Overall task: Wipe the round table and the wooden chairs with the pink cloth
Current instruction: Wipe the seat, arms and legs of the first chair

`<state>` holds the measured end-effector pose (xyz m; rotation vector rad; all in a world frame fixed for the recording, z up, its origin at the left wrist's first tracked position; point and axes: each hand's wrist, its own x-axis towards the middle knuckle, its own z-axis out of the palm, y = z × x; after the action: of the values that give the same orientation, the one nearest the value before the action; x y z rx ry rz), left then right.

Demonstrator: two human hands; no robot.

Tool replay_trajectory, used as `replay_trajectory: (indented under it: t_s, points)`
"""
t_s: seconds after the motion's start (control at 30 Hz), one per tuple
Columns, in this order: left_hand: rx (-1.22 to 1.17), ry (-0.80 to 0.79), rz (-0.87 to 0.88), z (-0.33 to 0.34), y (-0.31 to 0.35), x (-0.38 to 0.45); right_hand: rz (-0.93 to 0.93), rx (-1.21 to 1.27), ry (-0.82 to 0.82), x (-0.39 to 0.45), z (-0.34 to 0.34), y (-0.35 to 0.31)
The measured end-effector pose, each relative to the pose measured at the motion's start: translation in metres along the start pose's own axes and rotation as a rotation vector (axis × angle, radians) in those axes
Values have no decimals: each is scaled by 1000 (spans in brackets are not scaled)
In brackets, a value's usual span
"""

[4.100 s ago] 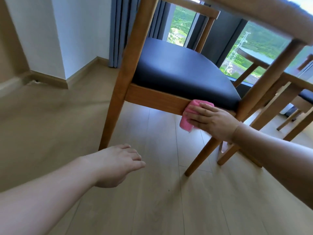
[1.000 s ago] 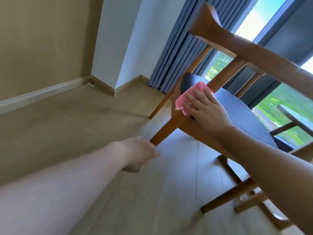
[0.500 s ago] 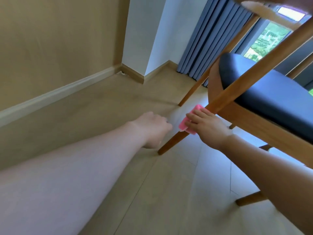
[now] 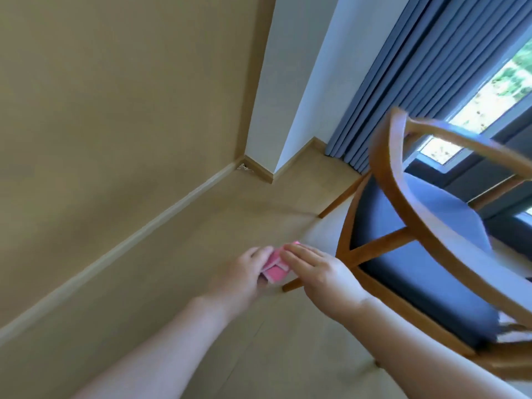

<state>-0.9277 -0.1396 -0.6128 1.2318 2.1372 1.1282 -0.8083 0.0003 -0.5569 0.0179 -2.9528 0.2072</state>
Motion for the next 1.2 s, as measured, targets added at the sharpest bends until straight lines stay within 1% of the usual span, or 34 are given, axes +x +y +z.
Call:
replay_trajectory:
  t_s: [0.1,0.23,0.3,0.4,0.5,0.6,0.73,0.83,0.9,1.0,1.03,1.2]
  points:
    - [9,30,42,-83,74,-13,67,111,-9,24,-97,-36]
    - [37,-29,70,-190,173,-21,156,231,-11,52,-215,-78]
    - [74,-71,96,-236,208,-18,175,242,-11,66,-261,-94]
    - [167,-128,149,-287,236,-5,134,217,-39,88,-304,-104]
    - [211,-141,147,-314,244,11,201,265,-72,103,-325,-96]
    - [192,-175,143,-322,246,26,274,333,-94,108,-333,-77]
    - [172,-241,152,-316,246,58,250,355,-150,124,-330,-46]
    - [144,-237,136,-307,246,86,188,351,-103,140,-328,-17]
    - [129,-244,101,-308,247,104,196,334,-88,154,-331,5]
    - [164,-371,80,-316,243,134,193,307,-66,180,-339,35]
    - [178,-390,83,-319,243,146,183,303,-63,189,-342,44]
    - [175,-290,75,-317,249,198,181,315,-46,225,-349,77]
